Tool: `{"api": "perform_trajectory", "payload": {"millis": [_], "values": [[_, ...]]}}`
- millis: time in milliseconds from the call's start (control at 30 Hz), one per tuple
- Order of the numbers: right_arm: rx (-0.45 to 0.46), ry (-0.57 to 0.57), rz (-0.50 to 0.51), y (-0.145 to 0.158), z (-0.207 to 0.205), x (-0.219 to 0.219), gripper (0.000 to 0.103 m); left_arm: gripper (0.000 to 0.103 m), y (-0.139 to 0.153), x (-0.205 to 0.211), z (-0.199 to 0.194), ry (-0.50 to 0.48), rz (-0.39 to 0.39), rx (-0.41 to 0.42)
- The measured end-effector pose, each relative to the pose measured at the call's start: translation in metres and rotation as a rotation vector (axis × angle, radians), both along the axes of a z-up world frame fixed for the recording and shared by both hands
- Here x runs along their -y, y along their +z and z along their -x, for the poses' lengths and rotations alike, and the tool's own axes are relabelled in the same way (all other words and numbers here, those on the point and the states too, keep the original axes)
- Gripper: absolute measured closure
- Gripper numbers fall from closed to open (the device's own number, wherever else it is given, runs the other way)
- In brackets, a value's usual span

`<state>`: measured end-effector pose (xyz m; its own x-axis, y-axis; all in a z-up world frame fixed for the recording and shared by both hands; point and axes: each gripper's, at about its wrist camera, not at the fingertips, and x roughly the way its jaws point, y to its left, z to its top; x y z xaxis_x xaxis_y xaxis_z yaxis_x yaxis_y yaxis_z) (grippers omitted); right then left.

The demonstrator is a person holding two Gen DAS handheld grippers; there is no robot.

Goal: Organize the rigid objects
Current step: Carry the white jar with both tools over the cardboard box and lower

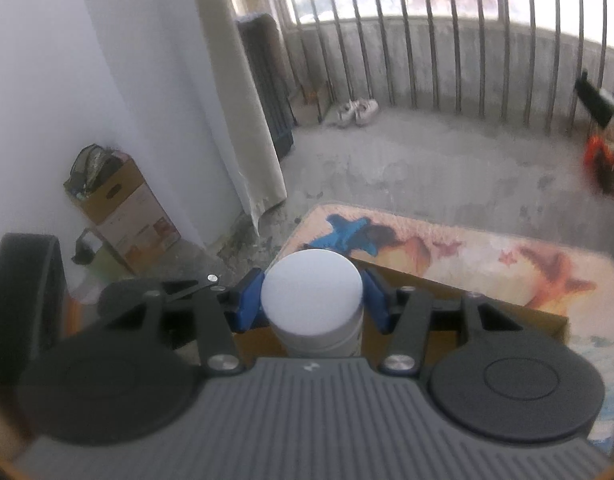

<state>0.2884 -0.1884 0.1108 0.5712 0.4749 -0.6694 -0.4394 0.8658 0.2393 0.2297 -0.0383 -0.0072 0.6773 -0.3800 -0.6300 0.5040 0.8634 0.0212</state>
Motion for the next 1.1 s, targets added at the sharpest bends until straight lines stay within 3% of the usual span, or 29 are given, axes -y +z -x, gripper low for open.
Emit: {"api": "perform_trajectory", "payload": {"millis": [233, 467, 867, 1100], "values": [[-0.119, -0.026, -0.081, -0.05, -0.058, 0.009, 0.051, 0.049, -0.023, 0.003, -0.019, 0.034, -0.065, -0.052], [-0.163, -0.021, -0.105, -0.084, -0.085, -0.003, 0.051, 0.049, -0.027, 0.003, -0.021, 0.062, -0.104, -0.05], [-0.17, 0.015, -0.086, -0.11, -0.097, -0.032, 0.051, 0.048, -0.025, -0.011, -0.036, 0.111, -0.101, -0.082], [-0.14, 0.02, -0.016, -0.119, -0.098, -0.042, 0.051, 0.049, -0.02, -0.007, -0.038, 0.113, -0.107, -0.062]]}}
